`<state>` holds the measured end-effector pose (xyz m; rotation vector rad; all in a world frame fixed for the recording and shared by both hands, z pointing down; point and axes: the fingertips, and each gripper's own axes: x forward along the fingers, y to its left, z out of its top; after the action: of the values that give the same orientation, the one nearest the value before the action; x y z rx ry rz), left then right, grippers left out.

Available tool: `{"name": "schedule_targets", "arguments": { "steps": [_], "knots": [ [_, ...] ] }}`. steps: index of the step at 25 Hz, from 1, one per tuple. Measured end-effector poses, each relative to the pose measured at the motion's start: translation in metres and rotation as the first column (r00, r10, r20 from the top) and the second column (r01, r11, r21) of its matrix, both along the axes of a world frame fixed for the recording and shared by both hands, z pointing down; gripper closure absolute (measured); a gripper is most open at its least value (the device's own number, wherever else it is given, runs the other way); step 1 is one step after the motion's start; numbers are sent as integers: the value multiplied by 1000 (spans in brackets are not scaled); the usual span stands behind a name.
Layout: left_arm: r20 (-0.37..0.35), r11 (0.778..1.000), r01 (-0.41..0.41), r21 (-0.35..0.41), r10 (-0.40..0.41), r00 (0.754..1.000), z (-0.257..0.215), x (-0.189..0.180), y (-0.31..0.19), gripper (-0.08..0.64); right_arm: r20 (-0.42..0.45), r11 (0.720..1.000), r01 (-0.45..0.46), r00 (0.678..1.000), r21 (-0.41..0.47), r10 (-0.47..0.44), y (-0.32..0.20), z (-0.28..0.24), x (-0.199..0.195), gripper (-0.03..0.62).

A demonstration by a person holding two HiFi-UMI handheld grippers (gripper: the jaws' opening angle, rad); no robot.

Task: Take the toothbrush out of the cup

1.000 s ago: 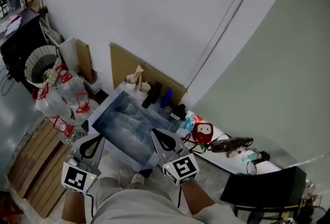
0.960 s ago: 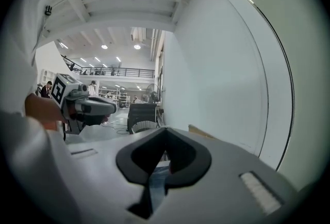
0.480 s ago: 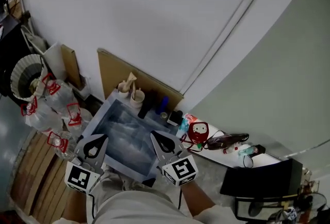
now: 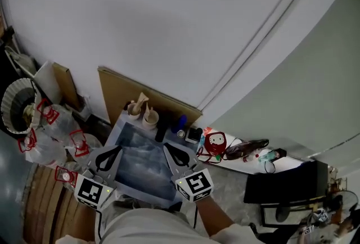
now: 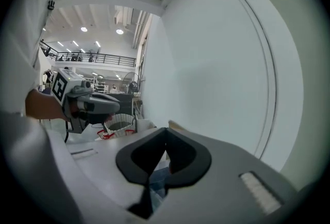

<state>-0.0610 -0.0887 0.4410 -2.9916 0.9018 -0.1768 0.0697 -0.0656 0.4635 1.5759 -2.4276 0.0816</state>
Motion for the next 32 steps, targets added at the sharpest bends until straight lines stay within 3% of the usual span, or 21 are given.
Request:
{"name": "schedule_targets", "arguments": {
  "steps": [6,20,28,32],
  "knots": [
    [15,999,-45,8,45,999,9,-3,-30,555,-8,1000,-24,1000,8,24,-29,4,-13,591],
    [11,1000,-7,7,7,1000,7,22,-33,554,-18,999,35,999,2,-35,-36,13,-1,591],
    [53,1000,-19,-5,19,998,21,31,-34,358,-17,999,30,999,16,-30,-25,6,5,591],
    [57,1000,-3,-11,4,998,22,31,-38,353,-20,999,29,999,24,-29,-22,2,8,591]
  ]
}}
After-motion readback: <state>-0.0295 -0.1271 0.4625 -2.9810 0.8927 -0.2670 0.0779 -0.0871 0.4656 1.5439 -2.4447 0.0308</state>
